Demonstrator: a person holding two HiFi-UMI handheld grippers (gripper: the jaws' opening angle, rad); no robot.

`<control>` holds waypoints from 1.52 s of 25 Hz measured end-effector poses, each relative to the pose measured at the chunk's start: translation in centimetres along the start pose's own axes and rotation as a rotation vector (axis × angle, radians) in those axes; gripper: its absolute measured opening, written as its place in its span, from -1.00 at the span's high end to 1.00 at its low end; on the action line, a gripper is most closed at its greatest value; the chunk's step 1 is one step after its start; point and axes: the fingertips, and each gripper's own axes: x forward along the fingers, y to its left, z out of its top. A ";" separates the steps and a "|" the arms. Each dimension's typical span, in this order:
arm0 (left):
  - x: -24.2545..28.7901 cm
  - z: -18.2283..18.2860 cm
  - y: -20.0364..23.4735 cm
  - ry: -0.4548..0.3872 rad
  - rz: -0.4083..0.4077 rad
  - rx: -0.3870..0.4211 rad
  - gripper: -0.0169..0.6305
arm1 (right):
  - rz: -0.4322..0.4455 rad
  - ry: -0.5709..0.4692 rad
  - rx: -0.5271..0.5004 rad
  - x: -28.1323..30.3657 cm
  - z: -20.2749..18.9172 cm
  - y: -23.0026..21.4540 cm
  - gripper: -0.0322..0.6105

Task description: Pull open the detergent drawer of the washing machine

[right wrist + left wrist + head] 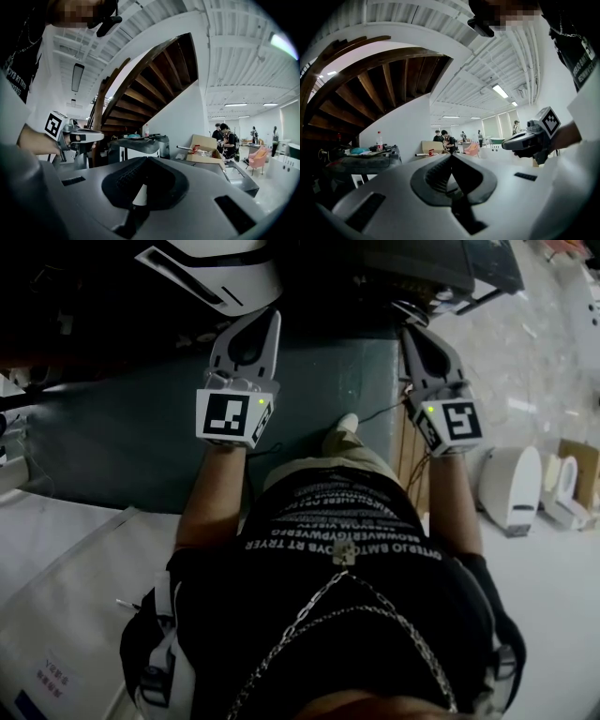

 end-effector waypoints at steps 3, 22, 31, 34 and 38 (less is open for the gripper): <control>1.6 0.9 -0.8 0.004 -0.004 0.016 0.94 | 0.012 -0.013 0.010 0.1 0.5 -1.9 0.89; 6.2 0.8 -0.9 0.023 0.037 0.001 0.94 | 0.088 0.014 -0.001 2.9 -0.5 -6.5 0.89; 8.0 -0.3 2.6 0.033 0.021 -0.021 0.94 | 0.078 0.022 0.022 7.1 0.3 -6.3 0.89; 9.1 -0.5 4.1 0.033 0.014 -0.026 0.94 | 0.075 0.030 0.019 8.9 0.3 -6.4 0.89; 10.6 -1.2 5.9 0.041 0.002 -0.021 0.94 | 0.061 0.038 0.007 11.5 -0.4 -6.9 0.89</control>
